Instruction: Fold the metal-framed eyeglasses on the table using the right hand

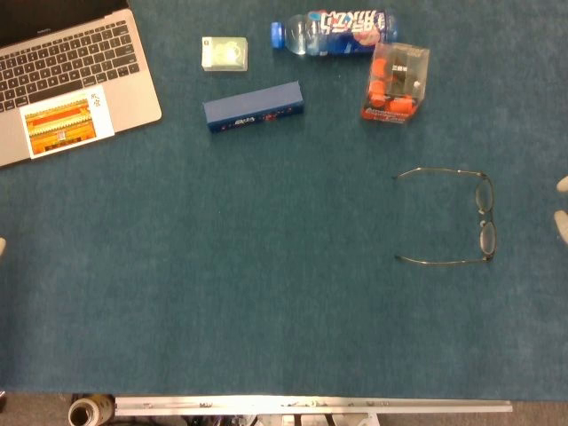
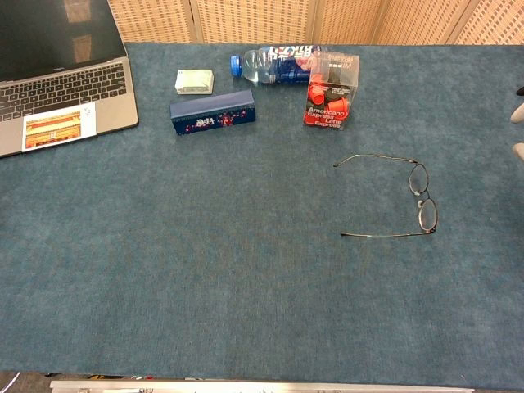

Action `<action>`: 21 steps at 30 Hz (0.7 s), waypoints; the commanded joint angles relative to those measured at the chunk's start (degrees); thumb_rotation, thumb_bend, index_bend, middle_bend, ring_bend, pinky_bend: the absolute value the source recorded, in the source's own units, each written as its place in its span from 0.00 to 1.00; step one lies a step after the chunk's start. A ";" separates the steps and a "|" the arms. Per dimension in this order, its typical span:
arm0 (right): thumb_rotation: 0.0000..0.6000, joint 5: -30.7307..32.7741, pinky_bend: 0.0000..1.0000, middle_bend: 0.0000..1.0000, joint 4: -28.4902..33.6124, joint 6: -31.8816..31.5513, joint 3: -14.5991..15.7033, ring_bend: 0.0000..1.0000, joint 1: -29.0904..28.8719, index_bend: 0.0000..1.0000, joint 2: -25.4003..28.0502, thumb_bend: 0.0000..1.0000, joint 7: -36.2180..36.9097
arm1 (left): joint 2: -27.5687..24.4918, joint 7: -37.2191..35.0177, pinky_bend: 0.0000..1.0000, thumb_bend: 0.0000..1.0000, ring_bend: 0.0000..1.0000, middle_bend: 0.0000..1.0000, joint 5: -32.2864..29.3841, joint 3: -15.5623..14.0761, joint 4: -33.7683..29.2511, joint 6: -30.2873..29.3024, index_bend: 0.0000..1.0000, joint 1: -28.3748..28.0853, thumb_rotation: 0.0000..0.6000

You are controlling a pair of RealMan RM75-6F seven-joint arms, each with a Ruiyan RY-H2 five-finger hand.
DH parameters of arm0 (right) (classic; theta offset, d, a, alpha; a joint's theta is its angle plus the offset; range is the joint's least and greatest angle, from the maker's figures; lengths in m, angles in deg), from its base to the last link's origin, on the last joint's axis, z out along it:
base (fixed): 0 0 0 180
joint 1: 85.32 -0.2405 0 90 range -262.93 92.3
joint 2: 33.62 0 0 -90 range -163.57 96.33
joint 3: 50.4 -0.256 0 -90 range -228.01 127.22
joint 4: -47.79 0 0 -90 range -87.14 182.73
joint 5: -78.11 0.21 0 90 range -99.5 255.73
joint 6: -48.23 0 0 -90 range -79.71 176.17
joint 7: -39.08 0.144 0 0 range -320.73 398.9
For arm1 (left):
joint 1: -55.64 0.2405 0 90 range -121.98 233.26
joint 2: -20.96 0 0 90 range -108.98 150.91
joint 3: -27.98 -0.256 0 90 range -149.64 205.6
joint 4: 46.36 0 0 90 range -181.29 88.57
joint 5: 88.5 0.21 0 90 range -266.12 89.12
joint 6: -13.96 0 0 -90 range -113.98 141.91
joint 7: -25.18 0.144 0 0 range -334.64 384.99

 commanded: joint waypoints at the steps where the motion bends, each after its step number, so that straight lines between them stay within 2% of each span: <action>1: 1.00 -0.36 0.31 0.29 -0.21 -0.15 0.28 0.09 0.23 0.46 -0.17 0.28 0.20 | 0.19 0.15 0.51 0.16 0.23 0.36 0.29 -0.17 0.12 -0.07 0.47 -0.02 1.00; 11: 1.00 -0.69 0.31 0.29 -0.21 -1.19 0.35 0.09 1.12 0.46 -0.30 0.27 0.19 | 0.22 -0.23 0.51 0.16 0.23 0.36 0.64 0.11 0.36 0.51 0.47 -0.80 1.00; 21: 1.00 -0.56 0.31 0.29 -2.03 1.62 -0.70 0.09 -0.99 0.46 -1.95 0.27 -1.65 | 0.56 -0.07 0.51 0.16 0.23 0.36 0.28 -0.24 0.53 0.84 0.47 -0.73 1.00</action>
